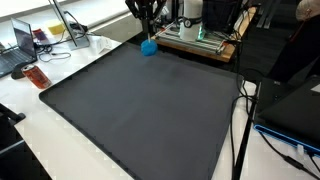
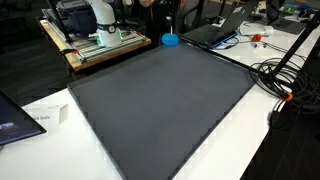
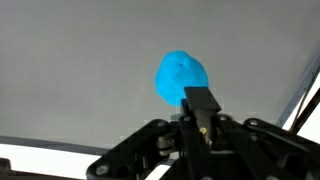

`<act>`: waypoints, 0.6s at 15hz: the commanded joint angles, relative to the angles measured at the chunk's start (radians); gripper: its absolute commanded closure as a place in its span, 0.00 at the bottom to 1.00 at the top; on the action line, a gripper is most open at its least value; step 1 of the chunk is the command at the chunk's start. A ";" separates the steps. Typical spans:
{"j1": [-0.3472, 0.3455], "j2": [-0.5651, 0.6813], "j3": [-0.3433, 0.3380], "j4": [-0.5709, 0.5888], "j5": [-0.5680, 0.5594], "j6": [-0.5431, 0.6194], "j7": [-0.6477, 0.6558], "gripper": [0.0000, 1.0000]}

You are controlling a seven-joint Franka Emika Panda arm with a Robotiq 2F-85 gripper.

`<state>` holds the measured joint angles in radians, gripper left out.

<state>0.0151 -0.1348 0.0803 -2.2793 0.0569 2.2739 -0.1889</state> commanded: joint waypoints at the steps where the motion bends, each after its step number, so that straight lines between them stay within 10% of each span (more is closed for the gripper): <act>1: 0.018 0.000 -0.017 0.002 -0.003 -0.003 0.003 0.88; 9: 0.008 0.048 -0.010 0.127 -0.152 -0.264 0.098 0.97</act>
<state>0.0163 -0.1219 0.0782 -2.2093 -0.0359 2.0609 -0.1377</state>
